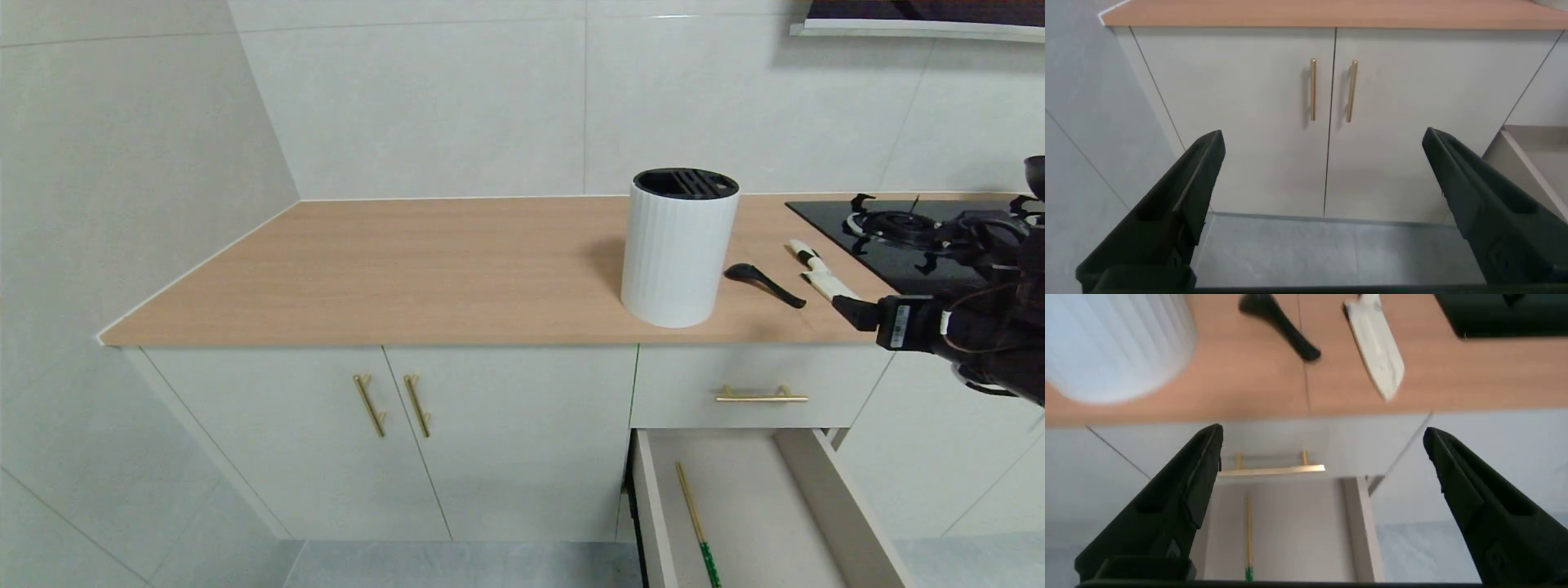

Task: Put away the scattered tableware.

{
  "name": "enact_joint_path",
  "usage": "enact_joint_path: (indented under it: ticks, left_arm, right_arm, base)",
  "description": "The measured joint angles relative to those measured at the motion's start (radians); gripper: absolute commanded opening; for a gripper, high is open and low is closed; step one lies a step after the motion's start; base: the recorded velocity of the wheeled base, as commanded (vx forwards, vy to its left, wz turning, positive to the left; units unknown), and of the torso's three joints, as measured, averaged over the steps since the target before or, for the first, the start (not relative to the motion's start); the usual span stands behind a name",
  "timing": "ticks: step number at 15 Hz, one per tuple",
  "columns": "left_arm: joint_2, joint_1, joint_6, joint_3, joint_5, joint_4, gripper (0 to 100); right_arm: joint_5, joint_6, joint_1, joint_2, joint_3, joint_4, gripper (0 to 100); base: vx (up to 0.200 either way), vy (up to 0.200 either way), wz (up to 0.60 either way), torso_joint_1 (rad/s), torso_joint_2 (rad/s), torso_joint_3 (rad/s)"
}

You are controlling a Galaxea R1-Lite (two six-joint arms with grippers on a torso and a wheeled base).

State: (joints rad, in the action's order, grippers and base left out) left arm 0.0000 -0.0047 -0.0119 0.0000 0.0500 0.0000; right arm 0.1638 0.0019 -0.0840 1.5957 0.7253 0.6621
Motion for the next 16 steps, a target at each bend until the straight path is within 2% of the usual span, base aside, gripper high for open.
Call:
enact_joint_path:
  ticks: [3,5,9,11,16]
  left_arm:
    - [0.000,0.000,0.000,0.000,0.000,0.000,100]
    - [0.000,-0.001,0.000,0.000,0.000,0.000,100]
    - [0.000,0.000,0.000,0.000,0.000,0.000,100]
    - [0.000,0.000,0.000,0.000,0.000,0.000,100]
    - [0.000,-0.001,0.000,0.000,0.000,0.000,100]
  right_arm:
    - [-0.074,-0.046,0.030,0.099,0.144,-0.001,100]
    - [-0.158,-0.062,0.054,0.172,0.275,-0.028,100]
    - [-0.387,-0.089,0.106,0.294,0.531,-0.283,100]
    - [-0.413,-0.120,0.125,0.363,0.604,-0.314,100]
    - [-0.416,-0.160,0.154,0.478,0.653,-0.281,100]
  base:
    - [0.000,0.000,0.00,0.000,0.00,0.000]
    - [0.000,0.000,0.00,0.000,0.00,0.000]
    - [0.000,0.000,0.00,0.000,0.00,0.000]
    - [0.000,0.000,0.00,0.000,0.00,0.000]
    - [0.000,0.000,0.00,0.000,0.00,0.000]
